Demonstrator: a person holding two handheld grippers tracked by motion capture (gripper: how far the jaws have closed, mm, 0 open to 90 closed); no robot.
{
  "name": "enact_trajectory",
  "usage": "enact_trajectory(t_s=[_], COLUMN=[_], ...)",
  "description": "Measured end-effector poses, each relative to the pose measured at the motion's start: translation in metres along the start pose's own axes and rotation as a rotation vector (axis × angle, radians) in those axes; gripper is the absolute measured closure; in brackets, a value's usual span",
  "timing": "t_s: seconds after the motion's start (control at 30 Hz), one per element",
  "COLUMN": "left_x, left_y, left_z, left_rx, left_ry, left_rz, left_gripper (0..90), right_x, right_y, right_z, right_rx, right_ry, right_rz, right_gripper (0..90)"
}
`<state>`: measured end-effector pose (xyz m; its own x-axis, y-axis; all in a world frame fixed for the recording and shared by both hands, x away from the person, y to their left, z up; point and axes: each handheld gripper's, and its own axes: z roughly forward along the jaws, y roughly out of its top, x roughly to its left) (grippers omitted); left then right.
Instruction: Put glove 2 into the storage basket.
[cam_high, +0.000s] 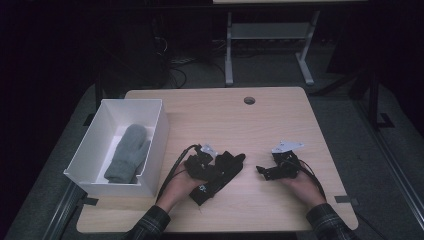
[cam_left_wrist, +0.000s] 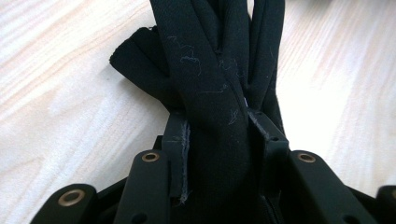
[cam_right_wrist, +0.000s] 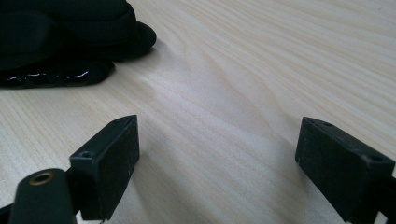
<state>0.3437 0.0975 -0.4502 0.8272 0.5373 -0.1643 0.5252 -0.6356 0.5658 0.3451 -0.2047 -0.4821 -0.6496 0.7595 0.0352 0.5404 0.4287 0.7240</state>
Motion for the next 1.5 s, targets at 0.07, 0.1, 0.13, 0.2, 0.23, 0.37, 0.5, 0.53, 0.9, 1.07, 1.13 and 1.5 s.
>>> enact_trajectory(t_s=[0.07, 0.1, 0.13, 0.2, 0.23, 0.37, 0.5, 0.53, 0.9, 1.07, 1.13, 1.5], left_x=[0.0, -0.001, -0.002, -0.004, -0.004, -0.006, -0.004, -0.004, 0.011, 0.023, 0.028, 0.054], left_y=[0.001, 0.002, 0.003, 0.006, 0.007, 0.015, 0.027, 0.03, 0.059, 0.063, 0.064, 0.058], left_z=[-0.002, -0.003, -0.006, -0.011, -0.014, -0.027, -0.048, -0.054, -0.116, -0.139, -0.148, -0.204], left_rx=[0.003, -0.005, -0.005, -0.008, -0.007, -0.037, -0.07, -0.076, -0.126, -0.142, -0.143, -0.187], left_ry=[-0.002, -0.008, -0.012, -0.019, -0.018, -0.017, -0.004, 0.007, 0.051, 0.068, 0.078, 0.155], left_rz=[0.004, -0.001, 0.004, 0.0, 0.006, -0.021, -0.043, -0.039, -0.056, -0.075, -0.077, -0.143], left_gripper=[63.8, 63.8, 63.9, 63.8, 63.8, 63.8, 63.8, 63.8, 63.6, 63.6, 63.6, 63.6], right_x=[0.0, 0.0, 0.0, 0.0, 0.0, 0.0, 0.0, 0.0, 0.0, 0.0, 0.001, 0.001], right_y=[0.0, 0.0, 0.0, 0.0, 0.0, 0.0, 0.0, 0.0, 0.0, 0.0, 0.0, 0.0], right_z=[0.0, 0.0, 0.0, 0.0, 0.0, 0.0, 0.0, 0.0, 0.0, 0.0, 0.0, 0.0], right_rx=[0.0, 0.002, 0.0, 0.0, 0.0, 0.0, 0.0, 0.0, 0.0, 0.0, 0.002, 0.001], right_ry=[0.0, -0.001, 0.0, 0.0, -0.001, -0.001, -0.001, -0.001, -0.001, -0.001, -0.004, -0.004], right_rz=[0.001, 0.003, 0.0, 0.001, 0.0, 0.0, 0.001, 0.002, 0.003, 0.003, 0.007, 0.007], right_gripper=[13.6, 13.6, 13.6, 13.6, 13.6, 13.6, 13.6, 13.6, 13.6, 13.6, 13.6, 13.6])
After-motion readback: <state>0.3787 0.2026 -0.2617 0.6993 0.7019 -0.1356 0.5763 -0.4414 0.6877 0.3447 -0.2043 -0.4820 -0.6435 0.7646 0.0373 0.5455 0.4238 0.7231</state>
